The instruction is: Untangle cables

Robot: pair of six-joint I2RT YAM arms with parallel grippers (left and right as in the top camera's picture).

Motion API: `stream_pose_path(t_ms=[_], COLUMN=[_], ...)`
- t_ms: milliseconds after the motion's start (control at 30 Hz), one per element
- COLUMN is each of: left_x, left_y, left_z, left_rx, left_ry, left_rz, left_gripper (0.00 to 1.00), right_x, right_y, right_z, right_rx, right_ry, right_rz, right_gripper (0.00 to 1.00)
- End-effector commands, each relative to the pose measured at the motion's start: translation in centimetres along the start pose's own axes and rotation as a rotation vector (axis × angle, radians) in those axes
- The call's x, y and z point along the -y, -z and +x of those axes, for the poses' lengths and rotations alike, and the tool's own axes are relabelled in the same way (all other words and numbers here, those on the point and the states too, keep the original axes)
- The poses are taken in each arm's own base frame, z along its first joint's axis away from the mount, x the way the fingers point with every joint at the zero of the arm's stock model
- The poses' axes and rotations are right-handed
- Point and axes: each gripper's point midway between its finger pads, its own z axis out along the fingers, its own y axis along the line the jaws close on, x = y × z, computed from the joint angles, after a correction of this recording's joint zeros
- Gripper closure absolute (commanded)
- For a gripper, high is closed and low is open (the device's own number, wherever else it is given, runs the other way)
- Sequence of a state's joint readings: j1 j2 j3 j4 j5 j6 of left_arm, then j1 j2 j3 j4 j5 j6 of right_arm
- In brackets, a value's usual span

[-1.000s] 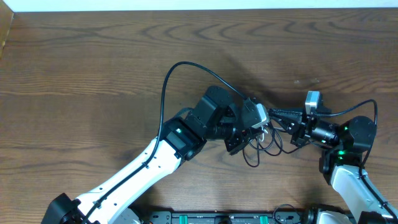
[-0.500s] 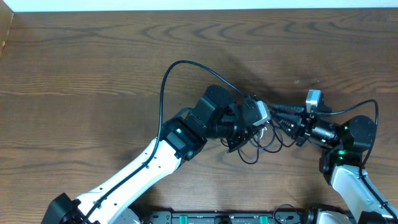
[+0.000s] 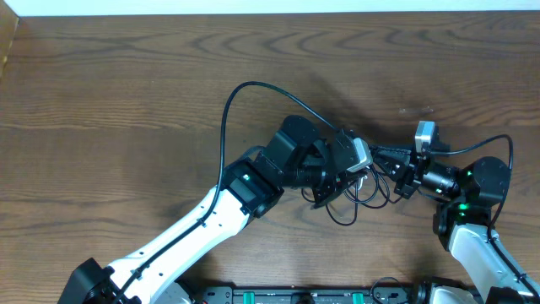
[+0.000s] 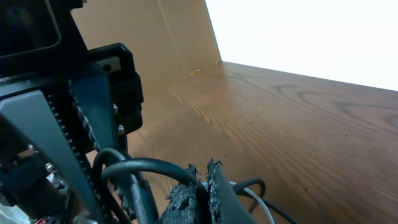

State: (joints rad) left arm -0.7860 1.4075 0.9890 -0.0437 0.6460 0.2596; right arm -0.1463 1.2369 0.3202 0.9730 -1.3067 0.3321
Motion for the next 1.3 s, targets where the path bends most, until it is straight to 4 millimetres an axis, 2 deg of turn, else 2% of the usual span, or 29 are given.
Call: stream_pose_path(t_ms=[0, 333, 400, 467, 533, 833, 967, 1133, 1167, 1200, 1267], left_x=[0.9, -1.9, -2.3, -2.5, -2.4, -1.8, -1.8, -1.8, -1.8, -1.8, -1.7], left_y=[0.0, 0.4, 0.8, 1.1, 1.4, 2.3, 2.3, 2.3, 2.3, 2.3, 2.3], left_z=[-0.9, -0.4, -0.9, -1.5, -2.1, -3.3, -3.3, -3.1, -2.9, -2.7, -2.5], left_rx=[0.016, -0.013, 0.002, 0.024, 0.041, 0.081, 0.080, 0.071, 0.065, 0.059, 0.051], left_ry=[-0.009, -0.001, -0.009, -0.019, -0.030, -0.042, -0.041, -0.036, -0.033, -0.029, -0.024], left_rz=[0.046, -0.104, -0.127, -0.135, -0.138, -0.137, -0.136, -0.135, -0.134, -0.133, -0.131], left_gripper=[0.92, 0.92, 0.78, 0.72, 0.60, 0.58, 0.60, 0.79, 0.88, 0.92, 0.92], right_x=[0.9, 1.0, 1.1, 1.2, 1.2, 1.2, 1.2, 1.2, 1.2, 1.2, 1.2], right_y=[-0.1, -0.1, -0.1, 0.0, 0.0, 0.0, 0.0, 0.0, 0.0, 0.0, 0.0], right_z=[-0.9, -0.9, -0.9, -0.9, -0.9, -0.9, -0.9, -0.9, -0.9, -0.9, -0.9], right_rx=[0.023, 0.024, 0.025, 0.027, 0.027, 0.027, 0.027, 0.026, 0.026, 0.027, 0.026], right_ry=[0.013, 0.013, 0.015, 0.016, 0.016, 0.014, 0.013, 0.013, 0.013, 0.013, 0.014], right_rz=[0.051, 0.053, 0.058, 0.064, 0.064, 0.064, 0.064, 0.064, 0.064, 0.064, 0.064], right_gripper=[0.99, 0.99, 0.99, 0.99, 0.99, 0.99, 0.99, 0.99, 0.99, 0.99, 0.99])
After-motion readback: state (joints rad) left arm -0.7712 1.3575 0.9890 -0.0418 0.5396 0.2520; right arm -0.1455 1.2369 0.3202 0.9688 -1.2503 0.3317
